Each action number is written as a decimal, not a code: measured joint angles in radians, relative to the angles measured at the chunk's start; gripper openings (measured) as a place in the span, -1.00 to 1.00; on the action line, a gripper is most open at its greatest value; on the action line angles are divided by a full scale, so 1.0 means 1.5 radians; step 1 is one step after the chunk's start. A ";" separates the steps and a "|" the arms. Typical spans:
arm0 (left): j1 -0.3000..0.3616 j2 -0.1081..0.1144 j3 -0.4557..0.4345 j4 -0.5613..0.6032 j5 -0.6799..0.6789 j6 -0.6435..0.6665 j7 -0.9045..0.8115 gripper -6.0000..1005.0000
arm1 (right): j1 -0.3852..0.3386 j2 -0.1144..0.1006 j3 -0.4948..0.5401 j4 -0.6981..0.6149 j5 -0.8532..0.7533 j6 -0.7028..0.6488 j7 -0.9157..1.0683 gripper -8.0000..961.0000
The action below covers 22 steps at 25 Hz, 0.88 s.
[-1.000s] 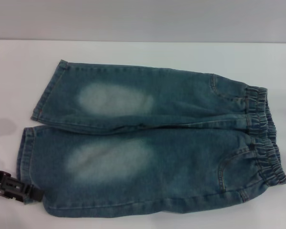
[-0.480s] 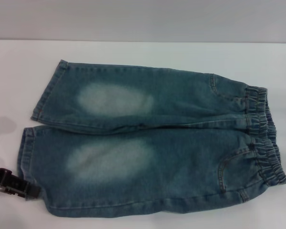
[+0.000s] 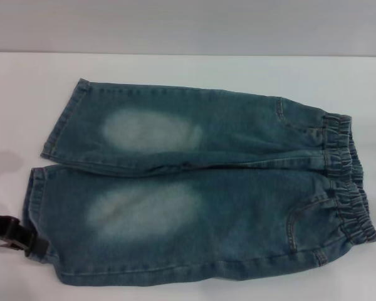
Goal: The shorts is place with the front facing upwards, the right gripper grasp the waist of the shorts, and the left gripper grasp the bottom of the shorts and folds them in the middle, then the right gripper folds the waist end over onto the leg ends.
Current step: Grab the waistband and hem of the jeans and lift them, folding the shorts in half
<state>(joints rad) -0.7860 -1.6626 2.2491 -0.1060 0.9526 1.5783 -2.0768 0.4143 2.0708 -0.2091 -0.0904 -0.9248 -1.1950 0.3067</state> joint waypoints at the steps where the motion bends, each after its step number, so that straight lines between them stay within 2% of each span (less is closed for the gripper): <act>1: 0.000 0.000 0.000 0.000 0.000 0.000 0.000 -0.87 | 0.000 0.000 0.000 0.000 0.000 0.000 0.000 0.36; 8: -0.008 -0.005 0.006 0.002 -0.002 0.003 -0.002 -0.89 | 0.000 -0.001 -0.004 -0.001 -0.004 0.000 0.005 0.36; 11: -0.012 -0.006 -0.006 0.002 -0.005 0.005 -0.007 -0.90 | 0.000 -0.008 -0.031 -0.012 -0.050 0.001 0.056 0.36; 12: -0.015 -0.007 -0.012 0.002 -0.006 0.005 -0.009 -0.91 | -0.002 -0.018 -0.057 -0.035 -0.114 0.004 0.150 0.36; 13: -0.018 -0.008 -0.020 0.002 -0.007 0.005 -0.010 -0.90 | -0.002 -0.018 -0.057 -0.035 -0.114 0.004 0.150 0.36; 17: -0.026 -0.012 -0.046 0.016 -0.013 0.012 -0.011 -0.90 | -0.001 -0.036 -0.109 -0.113 -0.256 -0.002 0.348 0.36; 19: -0.027 -0.012 -0.052 0.028 -0.016 0.011 -0.013 -0.90 | 0.001 -0.044 -0.147 -0.175 -0.339 -0.026 0.466 0.36; 22: -0.029 -0.012 -0.067 0.036 -0.024 0.002 -0.017 -0.90 | 0.005 -0.058 -0.195 -0.276 -0.465 -0.109 0.665 0.36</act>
<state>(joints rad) -0.8293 -1.6800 2.1487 -0.0515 0.9169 1.5820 -2.1025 0.4213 1.9841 -0.5010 -0.5046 -1.6223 -1.3585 1.3044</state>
